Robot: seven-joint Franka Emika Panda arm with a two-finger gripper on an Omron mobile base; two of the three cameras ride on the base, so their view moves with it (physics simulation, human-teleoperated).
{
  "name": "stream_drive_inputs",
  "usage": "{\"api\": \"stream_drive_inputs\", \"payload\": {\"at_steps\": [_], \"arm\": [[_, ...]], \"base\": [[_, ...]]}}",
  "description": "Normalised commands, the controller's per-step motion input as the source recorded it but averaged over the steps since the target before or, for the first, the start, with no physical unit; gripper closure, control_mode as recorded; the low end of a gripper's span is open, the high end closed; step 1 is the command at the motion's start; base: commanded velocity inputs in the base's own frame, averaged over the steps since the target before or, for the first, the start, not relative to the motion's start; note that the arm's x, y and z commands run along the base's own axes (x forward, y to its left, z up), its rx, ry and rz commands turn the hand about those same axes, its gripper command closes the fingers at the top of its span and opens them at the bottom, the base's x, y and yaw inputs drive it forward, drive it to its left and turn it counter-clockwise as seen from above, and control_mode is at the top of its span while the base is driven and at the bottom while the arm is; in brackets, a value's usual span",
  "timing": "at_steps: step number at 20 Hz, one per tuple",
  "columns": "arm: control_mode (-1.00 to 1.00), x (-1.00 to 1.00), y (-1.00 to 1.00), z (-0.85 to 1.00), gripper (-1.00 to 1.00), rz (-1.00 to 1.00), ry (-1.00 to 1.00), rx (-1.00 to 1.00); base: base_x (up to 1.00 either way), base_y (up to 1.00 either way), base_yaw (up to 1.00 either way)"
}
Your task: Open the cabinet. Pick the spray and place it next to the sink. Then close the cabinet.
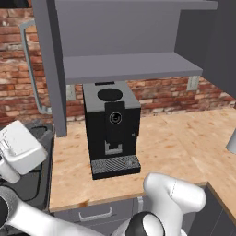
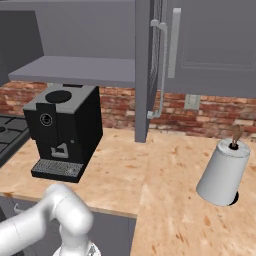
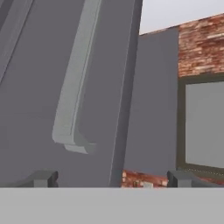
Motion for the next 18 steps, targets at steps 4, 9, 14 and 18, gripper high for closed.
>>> {"api": "stream_drive_inputs", "payload": {"at_steps": [4, 9, 14, 18], "arm": [[-1.0, 0.11, 0.53, 0.0, -1.0, -0.04, 0.0, 0.0], [-1.0, 0.47, 0.33, -0.1, -1.0, -0.05, 0.0, 0.0], [-1.0, 0.44, 0.04, -0.2, -1.0, -0.08, 0.0, 0.0], [-1.0, 0.37, -0.15, -0.06, -1.0, -0.01, 0.01, 0.0]], "base": [[0.0, 0.0, 0.0], [0.0, 0.0, 0.0], [0.0, 0.0, 0.0], [0.0, 0.0, 0.0]]}}
